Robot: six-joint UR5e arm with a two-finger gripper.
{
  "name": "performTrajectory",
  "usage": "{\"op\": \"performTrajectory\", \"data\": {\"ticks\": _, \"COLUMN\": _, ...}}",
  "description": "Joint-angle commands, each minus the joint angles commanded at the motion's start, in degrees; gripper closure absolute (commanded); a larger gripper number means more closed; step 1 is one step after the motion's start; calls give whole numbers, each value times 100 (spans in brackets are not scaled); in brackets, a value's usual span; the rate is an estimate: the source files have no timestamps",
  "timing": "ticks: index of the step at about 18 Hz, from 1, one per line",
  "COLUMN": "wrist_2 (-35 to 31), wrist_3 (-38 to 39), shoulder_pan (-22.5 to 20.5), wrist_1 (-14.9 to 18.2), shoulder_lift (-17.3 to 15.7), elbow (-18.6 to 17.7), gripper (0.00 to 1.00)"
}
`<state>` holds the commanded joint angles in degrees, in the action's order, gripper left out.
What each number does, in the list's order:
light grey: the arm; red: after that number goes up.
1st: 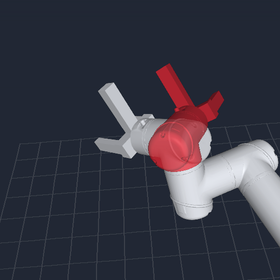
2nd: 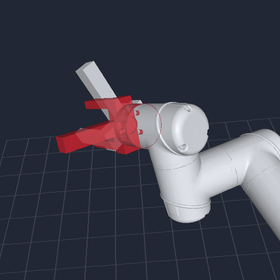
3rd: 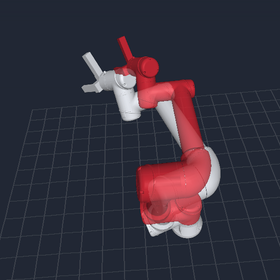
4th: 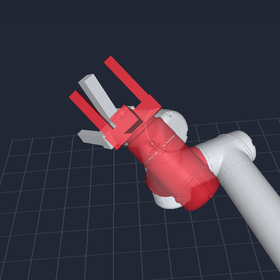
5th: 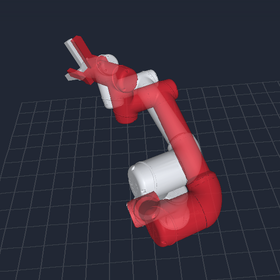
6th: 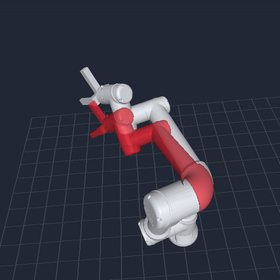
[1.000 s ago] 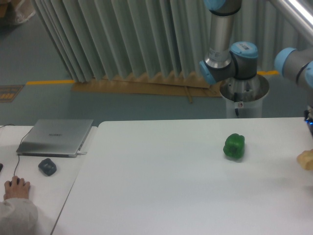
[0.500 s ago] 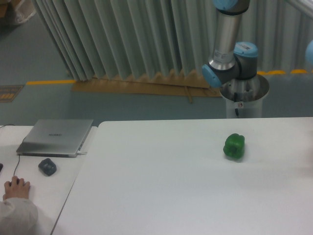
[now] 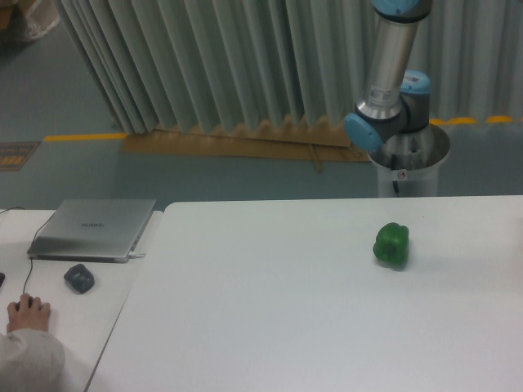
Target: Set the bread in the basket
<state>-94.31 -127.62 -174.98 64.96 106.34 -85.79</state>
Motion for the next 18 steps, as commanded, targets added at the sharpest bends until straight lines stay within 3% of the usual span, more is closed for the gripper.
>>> {"op": "performTrajectory", "data": {"ticks": 3, "wrist_2": 9, "wrist_3": 70, "shoulder_pan": -80, "wrist_1": -570, "shoulder_lift": 246, "elbow": 105, "gripper": 83}}
{"op": "performTrajectory", "data": {"ticks": 8, "wrist_2": 0, "wrist_3": 334, "shoulder_pan": -10, "wrist_1": -695, "shoulder_lift": 466, "elbow": 282, "gripper": 80}}
{"op": "performTrajectory", "data": {"ticks": 9, "wrist_2": 0, "wrist_3": 343, "shoulder_pan": 8, "wrist_1": -695, "shoulder_lift": 466, "elbow": 273, "gripper": 63}}
{"op": "performTrajectory", "data": {"ticks": 10, "wrist_2": 0, "wrist_3": 334, "shoulder_pan": 69, "wrist_1": -704, "shoulder_lift": 458, "elbow": 247, "gripper": 14}}
{"op": "performTrajectory", "data": {"ticks": 11, "wrist_2": 0, "wrist_3": 343, "shoulder_pan": 122, "wrist_1": -704, "shoulder_lift": 466, "elbow": 221, "gripper": 0}}
{"op": "performTrajectory", "data": {"ticks": 18, "wrist_2": 9, "wrist_3": 255, "shoulder_pan": 114, "wrist_1": -704, "shoulder_lift": 440, "elbow": 211, "gripper": 0}}
